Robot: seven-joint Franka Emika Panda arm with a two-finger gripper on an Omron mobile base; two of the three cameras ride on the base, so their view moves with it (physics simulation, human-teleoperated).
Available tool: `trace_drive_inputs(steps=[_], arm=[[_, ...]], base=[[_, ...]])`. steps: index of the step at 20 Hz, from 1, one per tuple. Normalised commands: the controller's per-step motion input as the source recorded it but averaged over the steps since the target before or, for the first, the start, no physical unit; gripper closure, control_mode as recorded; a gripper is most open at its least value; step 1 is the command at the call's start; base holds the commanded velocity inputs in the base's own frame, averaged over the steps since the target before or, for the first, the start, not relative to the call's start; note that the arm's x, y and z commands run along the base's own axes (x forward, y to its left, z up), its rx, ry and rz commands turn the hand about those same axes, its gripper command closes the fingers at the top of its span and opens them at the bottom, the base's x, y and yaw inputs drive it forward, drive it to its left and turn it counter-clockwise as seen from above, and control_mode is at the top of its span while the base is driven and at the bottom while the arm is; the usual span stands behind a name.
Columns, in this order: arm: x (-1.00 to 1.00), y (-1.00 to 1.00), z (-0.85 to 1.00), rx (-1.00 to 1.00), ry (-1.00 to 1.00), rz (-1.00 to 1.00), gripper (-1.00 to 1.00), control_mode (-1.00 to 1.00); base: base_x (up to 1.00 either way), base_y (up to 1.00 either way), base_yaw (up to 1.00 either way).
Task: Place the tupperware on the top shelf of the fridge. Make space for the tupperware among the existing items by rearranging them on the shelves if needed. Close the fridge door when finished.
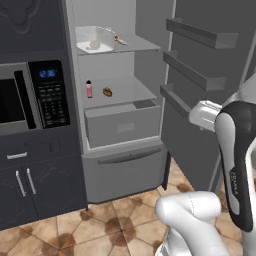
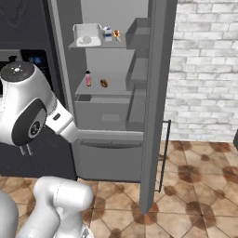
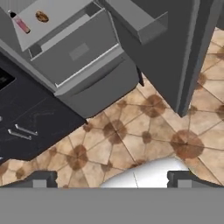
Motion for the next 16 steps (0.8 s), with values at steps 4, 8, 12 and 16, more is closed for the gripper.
trace_drive_inputs(steps=[4,8,12,16], arm=[[-0.09,-1.0,-0.14,0.11,-0.07,-0.19,-1.0,-1.0],[0.3,-1.0,-0.12,0.18,-0.16,-0.08,-1.0,-1.0],[0.65,-1.0,-0.18,0.19,-0.15,-0.01,-1.0,-1.0],[0.57,-1.0,-0.19,0.17,-0.03,-0.01,-1.0,-1.0]], base=[[0.0,0.0,0.0],[0.0,0.0,0.0],[0.0,0.0,0.0],[0.0,0.0,0.0]])
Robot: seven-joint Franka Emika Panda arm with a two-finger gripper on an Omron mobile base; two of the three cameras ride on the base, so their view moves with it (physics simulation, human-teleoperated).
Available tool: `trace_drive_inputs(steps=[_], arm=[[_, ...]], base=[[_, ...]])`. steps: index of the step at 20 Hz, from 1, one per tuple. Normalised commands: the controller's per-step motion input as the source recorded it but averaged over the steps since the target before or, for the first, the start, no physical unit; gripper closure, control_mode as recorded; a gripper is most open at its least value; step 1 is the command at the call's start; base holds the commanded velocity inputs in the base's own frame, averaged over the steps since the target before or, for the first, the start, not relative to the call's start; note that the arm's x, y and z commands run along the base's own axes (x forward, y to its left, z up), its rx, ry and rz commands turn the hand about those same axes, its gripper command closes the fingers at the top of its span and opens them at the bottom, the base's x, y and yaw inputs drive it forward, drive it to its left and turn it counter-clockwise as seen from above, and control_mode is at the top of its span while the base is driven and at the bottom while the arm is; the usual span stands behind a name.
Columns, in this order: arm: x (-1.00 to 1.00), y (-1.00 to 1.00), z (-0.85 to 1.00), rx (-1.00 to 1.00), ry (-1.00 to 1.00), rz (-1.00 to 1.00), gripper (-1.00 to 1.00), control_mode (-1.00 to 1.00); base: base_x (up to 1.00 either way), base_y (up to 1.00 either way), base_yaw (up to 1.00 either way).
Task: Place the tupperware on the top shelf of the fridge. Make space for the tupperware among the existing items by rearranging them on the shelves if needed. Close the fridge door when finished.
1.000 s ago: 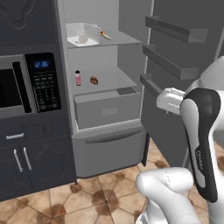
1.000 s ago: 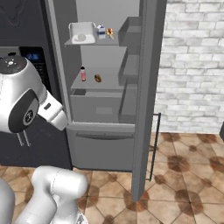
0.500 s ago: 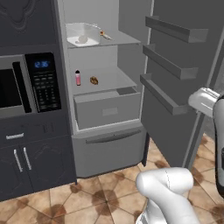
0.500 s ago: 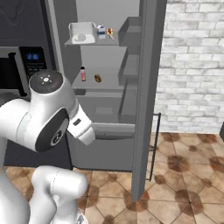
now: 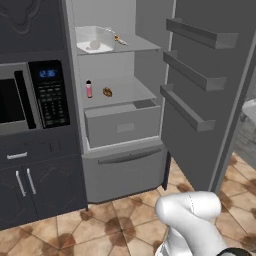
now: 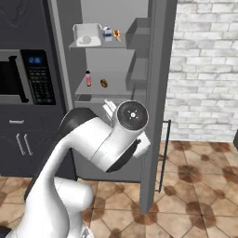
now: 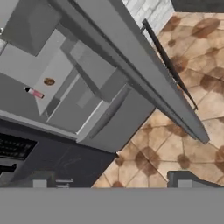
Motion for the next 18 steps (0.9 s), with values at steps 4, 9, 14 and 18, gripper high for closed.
trace_drive_inputs(steps=[4,9,14,18], arm=[[0.07,-1.0,-0.09,0.19,-0.03,0.0,-1.0,-1.0],[0.0,-1.0,0.0,0.28,-0.06,0.0,-1.0,-1.0],[0.49,-0.8,-0.02,0.29,0.0,0.08,-1.0,-1.0],[0.95,-0.58,0.0,0.26,0.0,0.11,-1.0,-1.0]], base=[[0.0,0.0,0.0],[0.0,0.0,0.0],[0.0,0.0,0.0],[0.0,0.0,0.0]])
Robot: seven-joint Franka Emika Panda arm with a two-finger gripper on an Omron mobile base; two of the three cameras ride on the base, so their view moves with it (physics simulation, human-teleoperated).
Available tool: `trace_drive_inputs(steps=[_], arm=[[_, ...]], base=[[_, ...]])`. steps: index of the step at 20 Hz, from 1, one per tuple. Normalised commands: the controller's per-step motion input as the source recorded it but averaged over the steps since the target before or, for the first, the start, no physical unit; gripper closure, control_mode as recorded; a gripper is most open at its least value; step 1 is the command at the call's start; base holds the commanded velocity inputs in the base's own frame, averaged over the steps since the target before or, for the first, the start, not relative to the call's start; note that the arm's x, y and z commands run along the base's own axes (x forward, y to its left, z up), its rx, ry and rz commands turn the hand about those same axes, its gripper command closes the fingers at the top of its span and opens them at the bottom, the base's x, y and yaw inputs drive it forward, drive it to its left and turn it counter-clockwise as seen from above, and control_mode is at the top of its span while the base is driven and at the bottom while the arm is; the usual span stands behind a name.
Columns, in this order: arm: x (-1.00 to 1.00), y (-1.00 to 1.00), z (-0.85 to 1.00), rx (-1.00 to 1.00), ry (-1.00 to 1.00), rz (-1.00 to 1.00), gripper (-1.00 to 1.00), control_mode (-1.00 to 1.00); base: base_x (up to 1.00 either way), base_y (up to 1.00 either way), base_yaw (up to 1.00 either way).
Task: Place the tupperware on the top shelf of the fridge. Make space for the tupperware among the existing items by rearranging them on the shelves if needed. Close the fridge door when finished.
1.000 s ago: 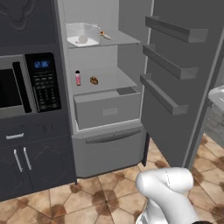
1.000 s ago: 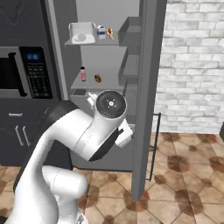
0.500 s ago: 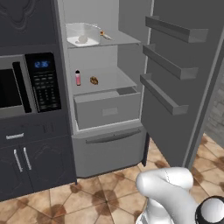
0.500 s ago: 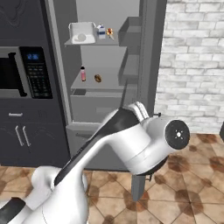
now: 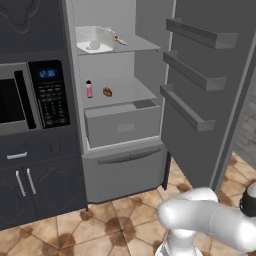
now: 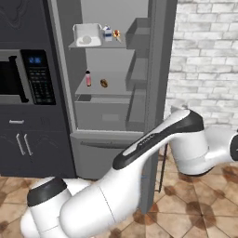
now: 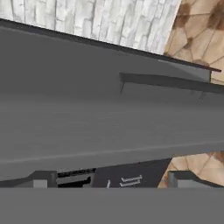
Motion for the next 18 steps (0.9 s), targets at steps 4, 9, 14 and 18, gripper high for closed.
trace_drive_inputs(steps=[4,9,14,18], arm=[[0.96,-0.45,-0.06,0.22,0.01,0.15,-1.0,-1.0],[0.98,-0.1,-0.23,0.11,0.02,0.13,-1.0,-1.0],[0.99,0.11,-0.34,0.03,0.0,0.07,-1.0,-1.0],[0.67,0.74,-0.3,0.0,0.0,0.13,-1.0,-1.0]], base=[[0.0,0.0,0.0],[0.0,0.0,0.0],[0.0,0.0,0.0],[0.0,0.0,0.0]])
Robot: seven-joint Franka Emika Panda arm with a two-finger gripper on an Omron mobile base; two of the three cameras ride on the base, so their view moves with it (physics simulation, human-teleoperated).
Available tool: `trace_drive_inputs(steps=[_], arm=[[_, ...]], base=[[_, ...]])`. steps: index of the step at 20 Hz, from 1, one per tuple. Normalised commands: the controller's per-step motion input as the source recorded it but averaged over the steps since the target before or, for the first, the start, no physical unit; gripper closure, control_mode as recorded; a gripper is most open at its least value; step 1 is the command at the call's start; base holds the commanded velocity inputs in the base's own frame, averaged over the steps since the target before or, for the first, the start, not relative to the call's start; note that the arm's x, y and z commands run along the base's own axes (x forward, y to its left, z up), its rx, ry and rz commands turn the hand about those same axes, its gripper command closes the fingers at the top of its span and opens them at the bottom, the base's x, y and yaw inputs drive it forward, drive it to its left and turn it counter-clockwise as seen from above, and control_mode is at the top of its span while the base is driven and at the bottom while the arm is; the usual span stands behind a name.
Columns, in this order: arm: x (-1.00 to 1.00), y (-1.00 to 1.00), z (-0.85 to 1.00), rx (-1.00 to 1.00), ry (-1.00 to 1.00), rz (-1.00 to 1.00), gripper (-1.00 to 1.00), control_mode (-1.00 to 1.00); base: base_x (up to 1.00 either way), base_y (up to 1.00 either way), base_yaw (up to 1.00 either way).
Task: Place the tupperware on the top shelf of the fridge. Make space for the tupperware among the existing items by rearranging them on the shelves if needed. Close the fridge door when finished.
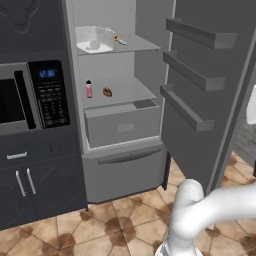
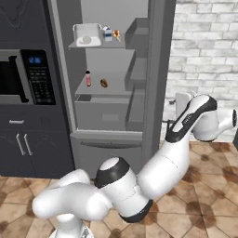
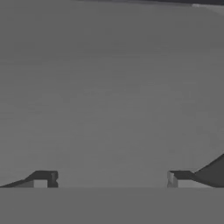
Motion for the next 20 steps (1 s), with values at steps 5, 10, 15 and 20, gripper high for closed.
trace_drive_inputs(steps=[5,10,15,20], arm=[[0.14,1.0,-0.2,-0.02,0.0,0.24,-1.0,-1.0],[0.0,1.0,-0.15,-0.04,-0.04,0.25,-1.0,-1.0],[0.0,1.0,-0.05,-0.07,-0.11,0.15,-1.0,-1.0],[0.1,1.0,-0.06,-0.11,-0.17,0.08,-1.0,-1.0]], base=[[0.0,0.0,0.0],[0.0,0.0,0.0],[0.0,0.0,0.0],[0.0,0.0,0.0]])
